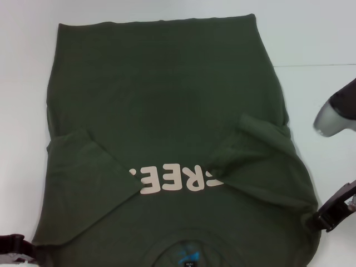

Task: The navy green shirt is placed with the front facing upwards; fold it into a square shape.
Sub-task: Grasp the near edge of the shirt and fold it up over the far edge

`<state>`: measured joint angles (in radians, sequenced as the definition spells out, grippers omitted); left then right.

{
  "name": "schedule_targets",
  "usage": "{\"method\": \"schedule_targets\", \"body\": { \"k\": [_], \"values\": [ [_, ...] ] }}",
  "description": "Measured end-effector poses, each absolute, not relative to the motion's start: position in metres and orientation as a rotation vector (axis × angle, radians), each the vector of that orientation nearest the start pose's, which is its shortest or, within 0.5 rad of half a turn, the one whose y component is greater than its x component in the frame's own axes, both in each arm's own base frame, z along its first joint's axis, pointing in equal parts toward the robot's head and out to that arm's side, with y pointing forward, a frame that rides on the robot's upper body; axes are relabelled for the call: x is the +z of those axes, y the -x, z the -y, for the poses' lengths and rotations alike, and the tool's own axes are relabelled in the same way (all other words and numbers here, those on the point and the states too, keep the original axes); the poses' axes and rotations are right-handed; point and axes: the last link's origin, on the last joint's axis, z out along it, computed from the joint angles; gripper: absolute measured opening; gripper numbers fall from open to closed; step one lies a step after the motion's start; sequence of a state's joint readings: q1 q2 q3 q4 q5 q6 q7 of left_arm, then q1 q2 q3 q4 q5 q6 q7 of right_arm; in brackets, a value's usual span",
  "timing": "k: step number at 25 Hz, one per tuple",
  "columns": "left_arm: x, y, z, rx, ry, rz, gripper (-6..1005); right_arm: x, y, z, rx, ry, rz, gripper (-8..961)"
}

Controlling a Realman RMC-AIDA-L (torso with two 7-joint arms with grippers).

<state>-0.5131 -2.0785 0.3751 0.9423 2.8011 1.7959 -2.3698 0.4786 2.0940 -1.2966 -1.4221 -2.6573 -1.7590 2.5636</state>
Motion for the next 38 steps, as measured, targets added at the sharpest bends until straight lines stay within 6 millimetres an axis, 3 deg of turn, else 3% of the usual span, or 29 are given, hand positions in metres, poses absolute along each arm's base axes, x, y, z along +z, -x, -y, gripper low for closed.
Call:
{"method": "schedule_targets", "body": {
  "k": [5, 10, 19, 28, 38],
  "values": [
    [0.048, 0.343, -0.267, -0.142, 2.325, 1.87, 30, 0.034, -0.237, -0.31, -0.406, 2.555, -1.261, 30],
    [0.05, 0.346, -0.266, -0.326, 2.389, 1.716, 30, 0.041, -0.27, -0.295, -0.153, 2.56, -1.336, 30],
    [0.042, 0.348, -0.265, -0.428, 2.513, 1.42, 30, 0.05, -0.318, -0.255, 0.523, 2.557, -1.255, 30],
    [0.043, 0.345, -0.26, -0.505, 2.582, 1.217, 30, 0.044, -0.346, -0.225, 0.793, 2.458, -1.011, 30],
    [0.034, 0.347, -0.245, -0.601, 2.604, 0.98, 30, 0.034, -0.355, -0.211, 0.845, 2.402, -0.948, 31]
  ]
}}
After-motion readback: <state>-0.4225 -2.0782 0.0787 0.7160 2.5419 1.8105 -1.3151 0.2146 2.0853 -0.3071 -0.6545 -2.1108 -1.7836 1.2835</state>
